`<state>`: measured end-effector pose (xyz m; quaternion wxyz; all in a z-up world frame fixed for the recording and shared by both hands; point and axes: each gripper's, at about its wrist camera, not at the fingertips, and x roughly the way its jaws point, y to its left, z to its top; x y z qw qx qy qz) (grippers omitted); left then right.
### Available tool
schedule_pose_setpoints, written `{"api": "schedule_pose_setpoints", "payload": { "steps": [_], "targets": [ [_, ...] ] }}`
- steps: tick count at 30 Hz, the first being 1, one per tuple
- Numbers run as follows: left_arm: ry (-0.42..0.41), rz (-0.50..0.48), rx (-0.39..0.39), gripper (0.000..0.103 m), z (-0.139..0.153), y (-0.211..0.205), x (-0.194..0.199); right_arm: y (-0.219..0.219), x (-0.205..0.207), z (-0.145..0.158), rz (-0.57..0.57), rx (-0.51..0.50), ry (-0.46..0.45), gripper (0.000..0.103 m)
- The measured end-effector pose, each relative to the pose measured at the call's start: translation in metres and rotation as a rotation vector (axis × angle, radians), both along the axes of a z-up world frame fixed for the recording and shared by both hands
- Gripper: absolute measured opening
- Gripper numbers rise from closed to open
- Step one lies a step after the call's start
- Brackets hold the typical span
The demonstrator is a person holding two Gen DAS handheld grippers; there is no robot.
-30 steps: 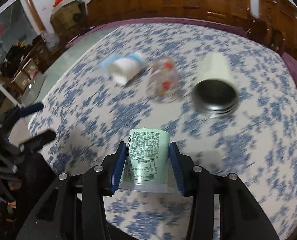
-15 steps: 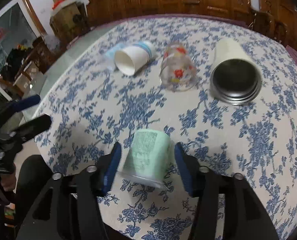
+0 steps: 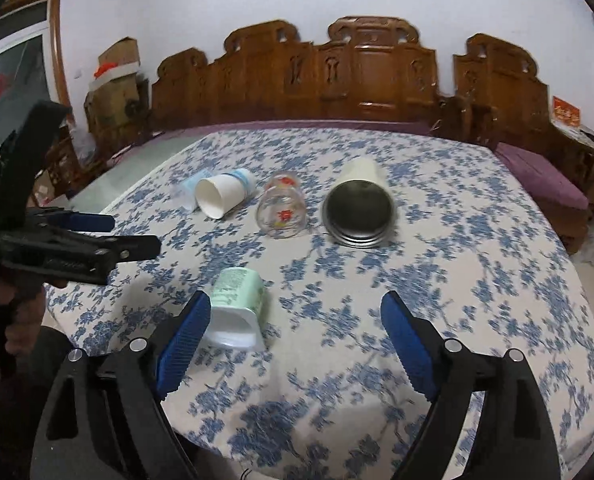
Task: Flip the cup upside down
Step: 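Rotate the held green cup upside down with the right gripper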
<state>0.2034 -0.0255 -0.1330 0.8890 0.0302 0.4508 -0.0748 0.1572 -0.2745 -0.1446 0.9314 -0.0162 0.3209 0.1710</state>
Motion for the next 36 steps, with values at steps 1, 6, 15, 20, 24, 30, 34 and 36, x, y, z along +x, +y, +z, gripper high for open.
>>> {"api": "schedule_pose_setpoints", "payload": {
  "steps": [1,6,15,20,24,30,34,36],
  "targets": [
    [0.012,-0.001,-0.005,0.095,-0.002,-0.005,0.003,-0.003,-0.004,-0.001,-0.006,0.002,-0.006,0.089],
    [0.049,-0.016,-0.031,0.095,-0.007,-0.024,0.012,-0.02,-0.015,-0.014,-0.046,0.016,-0.006,0.089],
    [0.196,-0.019,-0.124,0.078,-0.027,-0.047,0.037,-0.03,-0.014,-0.035,-0.056,0.026,0.023,0.089],
    [0.334,0.005,-0.222,0.071,-0.041,-0.052,0.056,-0.027,-0.014,-0.041,-0.046,0.031,0.038,0.089],
    [0.42,0.016,-0.237,0.067,-0.054,-0.057,0.067,-0.028,-0.014,-0.041,-0.048,0.041,0.037,0.089],
    [0.515,0.025,-0.243,0.063,-0.071,-0.06,0.082,-0.033,-0.012,-0.042,-0.056,0.061,0.047,0.089],
    [0.533,0.026,-0.236,0.061,-0.074,-0.062,0.087,-0.033,-0.011,-0.044,-0.056,0.064,0.051,0.089],
    [0.537,0.027,-0.228,0.061,-0.075,-0.062,0.089,-0.033,-0.011,-0.045,-0.055,0.065,0.052,0.089]
  ]
}}
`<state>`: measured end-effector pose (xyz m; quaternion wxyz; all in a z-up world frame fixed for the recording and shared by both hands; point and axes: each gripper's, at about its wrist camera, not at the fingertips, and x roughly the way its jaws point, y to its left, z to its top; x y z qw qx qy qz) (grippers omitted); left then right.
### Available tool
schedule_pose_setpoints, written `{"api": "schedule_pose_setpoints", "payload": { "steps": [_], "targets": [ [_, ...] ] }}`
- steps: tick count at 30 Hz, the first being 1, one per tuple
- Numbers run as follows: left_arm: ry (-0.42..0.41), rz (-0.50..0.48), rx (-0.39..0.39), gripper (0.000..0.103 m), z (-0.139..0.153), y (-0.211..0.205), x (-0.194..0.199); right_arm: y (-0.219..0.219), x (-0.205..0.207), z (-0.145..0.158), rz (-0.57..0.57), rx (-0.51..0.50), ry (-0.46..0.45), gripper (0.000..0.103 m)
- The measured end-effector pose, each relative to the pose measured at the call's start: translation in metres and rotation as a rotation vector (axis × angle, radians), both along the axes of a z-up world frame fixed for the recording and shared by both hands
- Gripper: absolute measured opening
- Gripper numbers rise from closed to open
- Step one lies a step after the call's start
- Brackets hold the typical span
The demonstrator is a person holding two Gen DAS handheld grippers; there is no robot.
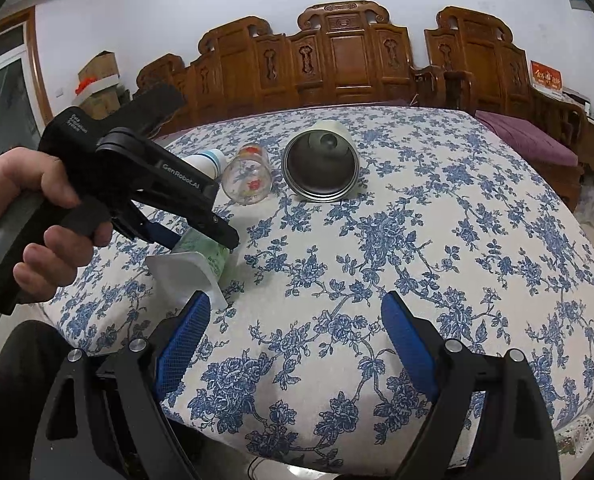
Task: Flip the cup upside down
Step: 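Rotate the held green cup upside down with the right gripper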
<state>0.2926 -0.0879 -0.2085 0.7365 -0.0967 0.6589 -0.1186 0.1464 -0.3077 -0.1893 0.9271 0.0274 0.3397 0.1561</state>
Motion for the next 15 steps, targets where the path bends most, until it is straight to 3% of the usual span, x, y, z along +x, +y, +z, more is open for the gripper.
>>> {"api": "schedule_pose_setpoints", "payload": {
  "steps": [3,7,15],
  "targets": [
    [0.018,0.001,0.006,0.048,-0.005,0.001,0.003,0.0,0.0,-0.001,0.0,0.003,0.004,0.089],
    [-0.003,-0.017,0.018,0.048,-0.003,-0.001,0.001,-0.001,0.001,-0.003,-0.003,0.004,0.008,0.089],
    [-0.266,-0.015,0.066,0.048,0.031,0.005,-0.006,-0.003,0.004,-0.005,-0.01,0.004,0.013,0.089]
  ]
}}
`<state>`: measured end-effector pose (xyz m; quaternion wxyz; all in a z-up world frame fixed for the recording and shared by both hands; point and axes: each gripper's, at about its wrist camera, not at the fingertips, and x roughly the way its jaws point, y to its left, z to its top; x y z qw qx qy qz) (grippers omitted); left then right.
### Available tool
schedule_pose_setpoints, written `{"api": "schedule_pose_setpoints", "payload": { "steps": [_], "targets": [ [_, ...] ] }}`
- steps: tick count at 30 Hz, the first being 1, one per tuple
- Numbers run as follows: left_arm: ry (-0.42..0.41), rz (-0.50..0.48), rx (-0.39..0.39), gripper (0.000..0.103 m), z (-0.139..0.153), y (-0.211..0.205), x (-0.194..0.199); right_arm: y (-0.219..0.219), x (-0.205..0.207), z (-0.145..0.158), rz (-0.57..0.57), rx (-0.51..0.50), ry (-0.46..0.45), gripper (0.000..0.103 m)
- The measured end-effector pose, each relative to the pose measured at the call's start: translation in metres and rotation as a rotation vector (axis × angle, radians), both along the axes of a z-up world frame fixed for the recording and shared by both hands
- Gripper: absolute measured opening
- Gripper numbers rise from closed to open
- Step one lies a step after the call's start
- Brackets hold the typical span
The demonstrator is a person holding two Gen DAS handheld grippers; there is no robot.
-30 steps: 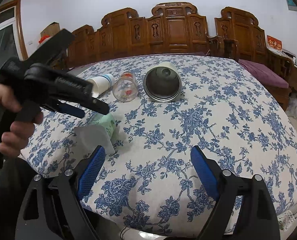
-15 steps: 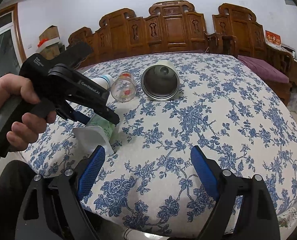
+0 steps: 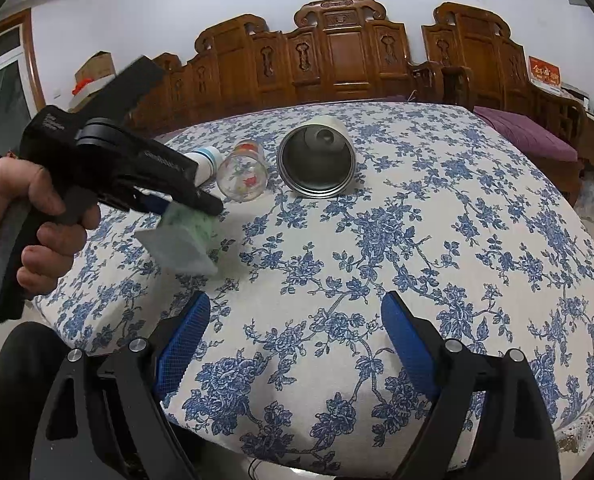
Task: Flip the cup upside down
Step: 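Rotate the held green cup upside down with the right gripper, then lower the inverted green cup onto the tablecloth and open the right gripper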
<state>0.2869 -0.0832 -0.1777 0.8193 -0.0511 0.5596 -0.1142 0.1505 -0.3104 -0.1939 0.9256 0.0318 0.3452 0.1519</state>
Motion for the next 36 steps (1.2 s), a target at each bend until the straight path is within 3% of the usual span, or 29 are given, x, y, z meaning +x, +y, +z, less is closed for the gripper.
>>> {"api": "schedule_pose_setpoints", "payload": {
  "steps": [10,21,27,28,29,36],
  "targets": [
    [-0.279,-0.032,0.14,0.048,0.005,-0.015,0.002,-0.003,0.009,-0.006,-0.011,0.012,0.02,0.089],
    [-0.35,-0.091,0.22,0.047,0.001,-0.012,-0.031,-0.005,0.011,-0.008,-0.02,0.015,0.021,0.089],
    [-0.335,-0.111,0.233,0.046,0.003,-0.014,-0.052,-0.005,0.009,-0.006,-0.024,0.009,0.016,0.089],
    [-0.332,-0.104,0.236,0.052,0.003,-0.013,-0.053,-0.005,0.008,-0.005,-0.026,0.008,0.017,0.089],
    [-0.342,-0.094,0.243,0.066,0.004,-0.013,-0.055,-0.005,0.008,-0.004,-0.029,0.007,0.019,0.089],
    [-0.368,-0.005,0.157,0.078,0.024,0.018,-0.081,-0.002,-0.003,0.011,-0.031,0.0,-0.001,0.089]
  ]
}}
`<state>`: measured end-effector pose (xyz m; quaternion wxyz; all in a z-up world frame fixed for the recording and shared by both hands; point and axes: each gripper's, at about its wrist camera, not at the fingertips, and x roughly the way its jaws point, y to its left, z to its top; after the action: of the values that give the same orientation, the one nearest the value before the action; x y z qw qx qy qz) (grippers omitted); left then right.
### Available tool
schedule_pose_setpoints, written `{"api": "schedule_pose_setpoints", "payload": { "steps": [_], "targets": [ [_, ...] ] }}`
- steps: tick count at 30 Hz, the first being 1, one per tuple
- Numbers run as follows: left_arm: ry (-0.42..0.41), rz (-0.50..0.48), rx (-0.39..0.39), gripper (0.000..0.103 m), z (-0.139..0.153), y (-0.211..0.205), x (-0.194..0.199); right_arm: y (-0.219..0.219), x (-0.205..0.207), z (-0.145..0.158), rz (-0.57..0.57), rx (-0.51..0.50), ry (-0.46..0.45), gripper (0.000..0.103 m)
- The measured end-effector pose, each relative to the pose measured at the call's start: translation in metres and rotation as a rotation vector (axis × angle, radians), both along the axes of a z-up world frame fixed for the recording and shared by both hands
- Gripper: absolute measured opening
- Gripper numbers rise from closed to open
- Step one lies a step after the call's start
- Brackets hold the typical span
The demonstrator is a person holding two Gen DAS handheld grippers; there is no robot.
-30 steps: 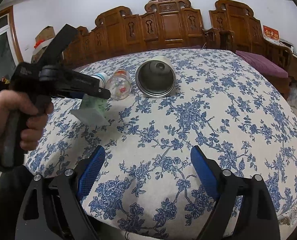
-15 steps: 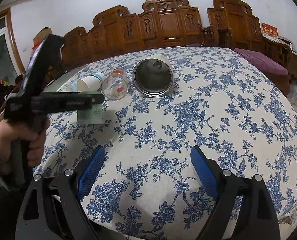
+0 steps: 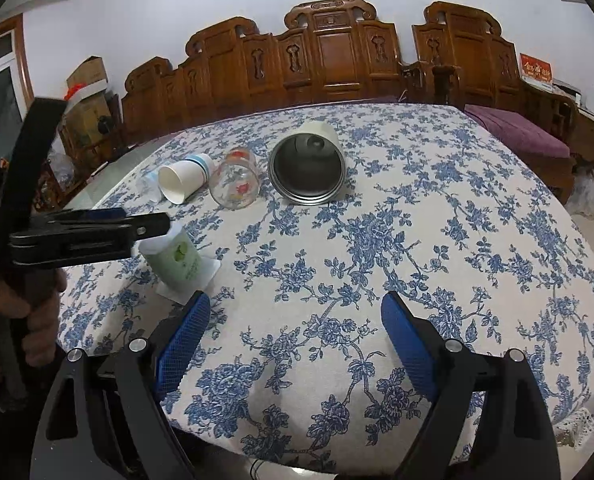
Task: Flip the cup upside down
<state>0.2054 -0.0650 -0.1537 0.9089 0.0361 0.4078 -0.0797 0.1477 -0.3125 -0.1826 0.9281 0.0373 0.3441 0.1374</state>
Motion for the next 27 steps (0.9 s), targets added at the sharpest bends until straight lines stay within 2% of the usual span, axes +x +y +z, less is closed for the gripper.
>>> {"api": "schedule_pose_setpoints", "payload": {
  "steps": [3,5,13,16,19,27],
  "targets": [
    [-0.009,0.011,-0.029,0.086,0.007,0.01,-0.014,0.003,-0.003,0.006,0.002,-0.004,-0.006,0.089],
    [-0.013,0.018,-0.043,0.095,0.012,0.018,-0.025,0.006,-0.007,0.011,0.002,-0.008,-0.014,0.089],
    [-0.02,0.056,-0.069,0.095,0.025,0.046,-0.062,0.014,-0.02,0.024,0.005,-0.009,-0.015,0.089],
    [-0.035,0.059,-0.047,0.095,0.029,0.049,-0.076,0.018,-0.025,0.029,0.01,-0.006,-0.017,0.1],
    [-0.063,0.068,-0.006,0.095,0.035,0.049,-0.092,0.022,-0.031,0.035,0.009,-0.003,-0.015,0.1],
    [-0.109,0.062,-0.043,0.095,0.051,0.054,-0.129,0.028,-0.051,0.055,-0.001,-0.007,-0.032,0.1]
  ]
}}
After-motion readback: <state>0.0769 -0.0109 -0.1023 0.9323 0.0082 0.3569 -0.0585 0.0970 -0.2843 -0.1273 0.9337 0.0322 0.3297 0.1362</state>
